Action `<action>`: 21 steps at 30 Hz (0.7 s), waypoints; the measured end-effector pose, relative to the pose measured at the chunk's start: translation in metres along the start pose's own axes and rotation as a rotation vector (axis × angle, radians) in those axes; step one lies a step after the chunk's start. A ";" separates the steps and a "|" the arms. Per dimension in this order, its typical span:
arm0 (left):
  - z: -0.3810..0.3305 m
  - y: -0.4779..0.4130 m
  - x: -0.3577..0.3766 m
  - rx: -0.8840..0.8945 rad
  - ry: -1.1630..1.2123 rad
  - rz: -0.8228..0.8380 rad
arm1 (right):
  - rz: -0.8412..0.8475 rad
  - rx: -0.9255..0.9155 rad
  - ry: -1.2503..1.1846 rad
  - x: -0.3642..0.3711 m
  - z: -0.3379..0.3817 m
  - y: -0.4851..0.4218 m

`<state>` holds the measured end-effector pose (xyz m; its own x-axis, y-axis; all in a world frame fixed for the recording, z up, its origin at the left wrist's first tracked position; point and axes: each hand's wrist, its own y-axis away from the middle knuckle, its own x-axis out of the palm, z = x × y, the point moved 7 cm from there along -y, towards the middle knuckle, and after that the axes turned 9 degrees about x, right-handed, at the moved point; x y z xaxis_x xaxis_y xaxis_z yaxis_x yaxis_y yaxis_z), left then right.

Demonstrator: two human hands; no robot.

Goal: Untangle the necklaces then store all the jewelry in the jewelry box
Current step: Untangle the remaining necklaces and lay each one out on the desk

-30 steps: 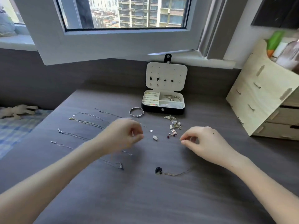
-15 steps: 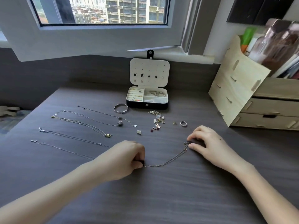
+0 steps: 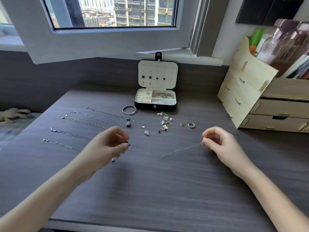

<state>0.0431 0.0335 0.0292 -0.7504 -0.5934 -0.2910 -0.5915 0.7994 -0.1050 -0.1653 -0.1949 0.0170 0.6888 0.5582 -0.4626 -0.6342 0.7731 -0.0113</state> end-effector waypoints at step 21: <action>0.021 0.022 -0.085 -0.101 -0.145 -0.217 | 0.197 -0.045 0.303 0.051 0.044 0.032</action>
<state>0.1002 0.1030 0.0312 -0.5575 -0.7244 -0.4056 -0.7656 0.6375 -0.0862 -0.1349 -0.1277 0.0322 0.4208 0.5753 -0.7014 -0.7636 0.6420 0.0684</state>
